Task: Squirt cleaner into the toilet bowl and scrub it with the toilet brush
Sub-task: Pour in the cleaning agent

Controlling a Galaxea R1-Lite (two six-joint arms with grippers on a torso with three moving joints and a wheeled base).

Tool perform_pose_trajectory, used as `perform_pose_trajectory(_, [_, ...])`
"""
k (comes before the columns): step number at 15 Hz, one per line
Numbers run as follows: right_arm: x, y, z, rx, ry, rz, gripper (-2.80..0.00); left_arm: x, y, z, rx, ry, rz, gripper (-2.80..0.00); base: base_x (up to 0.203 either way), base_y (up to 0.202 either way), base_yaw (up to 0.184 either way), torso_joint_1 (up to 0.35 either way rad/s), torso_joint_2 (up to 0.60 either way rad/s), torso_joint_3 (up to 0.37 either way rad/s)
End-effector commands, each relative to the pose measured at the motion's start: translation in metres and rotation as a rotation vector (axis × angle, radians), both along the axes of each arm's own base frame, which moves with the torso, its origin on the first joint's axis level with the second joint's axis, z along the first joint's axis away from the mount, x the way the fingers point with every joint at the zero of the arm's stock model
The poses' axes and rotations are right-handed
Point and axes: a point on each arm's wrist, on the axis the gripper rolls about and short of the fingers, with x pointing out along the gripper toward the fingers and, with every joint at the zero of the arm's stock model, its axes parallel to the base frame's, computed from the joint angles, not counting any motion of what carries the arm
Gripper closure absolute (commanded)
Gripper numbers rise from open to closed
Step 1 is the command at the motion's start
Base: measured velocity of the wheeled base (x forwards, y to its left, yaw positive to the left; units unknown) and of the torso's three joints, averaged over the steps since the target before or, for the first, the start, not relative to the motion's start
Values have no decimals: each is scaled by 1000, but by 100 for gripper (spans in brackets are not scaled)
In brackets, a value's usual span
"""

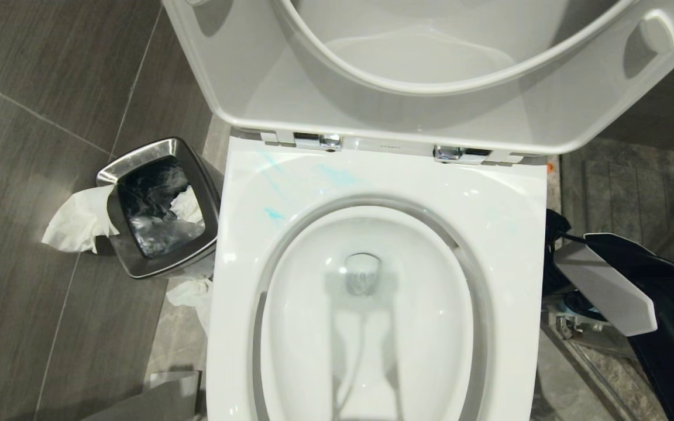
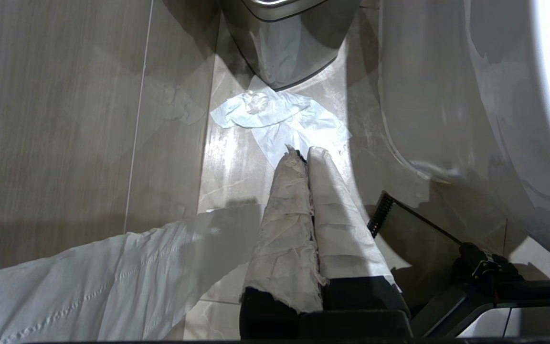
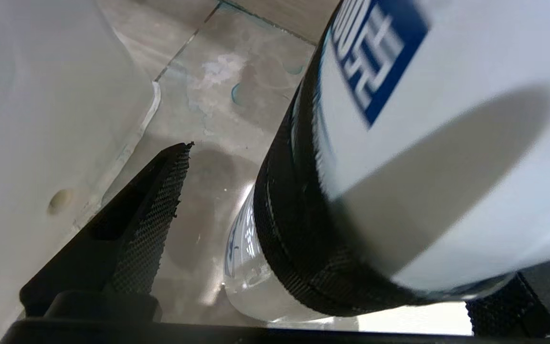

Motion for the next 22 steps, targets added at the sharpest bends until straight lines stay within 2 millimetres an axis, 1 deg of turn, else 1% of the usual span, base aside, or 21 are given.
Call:
perform_pose_trajectory(1, [5, 0, -2, -6, -30, -5, -280, 0, 0, 0, 0, 1, 0, 0, 0, 0, 0, 0, 0, 0])
perform_pose_trajectory(9, [13, 0, -7, -12, -75, -9, -280, 0, 0, 0, 0, 1, 0, 0, 0, 0, 0, 0, 0, 0])
perform_pose_trajectory(14, [16, 0, 4, -9, -125, -10, -280, 0, 0, 0, 0, 1, 0, 0, 0, 0, 0, 0, 0, 0])
perform_pose_trajectory(22, [18, 0, 0, -10, -127, -10, -280, 0, 0, 0, 0, 1, 0, 0, 0, 0, 0, 0, 0, 0])
